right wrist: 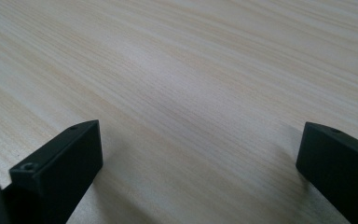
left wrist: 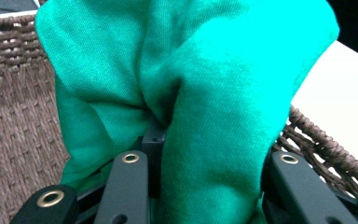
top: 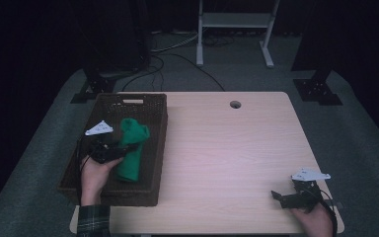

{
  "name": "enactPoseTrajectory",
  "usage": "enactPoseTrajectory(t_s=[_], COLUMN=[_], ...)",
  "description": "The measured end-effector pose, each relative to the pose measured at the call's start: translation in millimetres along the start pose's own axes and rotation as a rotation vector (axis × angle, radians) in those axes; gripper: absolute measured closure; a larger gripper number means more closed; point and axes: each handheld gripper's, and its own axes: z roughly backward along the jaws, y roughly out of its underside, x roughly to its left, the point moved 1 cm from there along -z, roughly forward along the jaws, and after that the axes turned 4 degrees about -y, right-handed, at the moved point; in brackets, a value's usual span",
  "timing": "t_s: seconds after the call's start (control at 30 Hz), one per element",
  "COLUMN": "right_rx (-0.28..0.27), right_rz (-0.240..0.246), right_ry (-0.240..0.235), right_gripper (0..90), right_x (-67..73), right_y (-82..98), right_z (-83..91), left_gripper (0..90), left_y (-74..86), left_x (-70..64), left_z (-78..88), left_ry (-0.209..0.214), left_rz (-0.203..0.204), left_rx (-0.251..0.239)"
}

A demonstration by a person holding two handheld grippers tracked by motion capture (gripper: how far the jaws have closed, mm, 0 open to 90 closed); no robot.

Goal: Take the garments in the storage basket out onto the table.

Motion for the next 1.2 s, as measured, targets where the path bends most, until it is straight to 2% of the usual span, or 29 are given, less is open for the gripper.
enactPoseTrajectory(t_s=[0.03,0.07,0.17,0.23,0.53,0.83,1.2], right_rx=[0.000,0.000,0.000,0.000,0.000,0.000,0.000], right_rz=[0.000,0.000,0.000,0.000,0.001,0.001,0.002], right_ry=[0.000,0.000,0.000,0.000,-0.001,-0.001,-0.002], right_gripper=[0.0,0.0,0.0,0.0,0.0,0.0,0.0], right_x=[0.0,0.0,0.0,0.0,0.0,0.1,0.1], right_y=[0.0,0.0,0.0,0.0,0.0,-0.1,-0.1], right_z=[0.0,0.0,0.0,0.0,0.0,0.0,0.0], left_gripper=[63.3,63.3,63.3,63.3,63.3,63.2,63.0], left_y=[-0.4,-0.4,-1.1,-1.3,-4.9,-15.1,-25.3], left_x=[-0.4,-0.4,-1.1,-1.4,-5.4,-18.1,-34.1], left_z=[2.0,2.0,6.0,7.3,12.5,15.9,21.2], left_ry=[0.005,0.005,0.018,0.018,0.019,0.049,0.063], left_rz=[0.001,0.001,0.005,0.003,0.004,0.000,-0.017], left_rx=[-0.024,-0.024,-0.073,-0.086,-0.133,-0.191,-0.242])
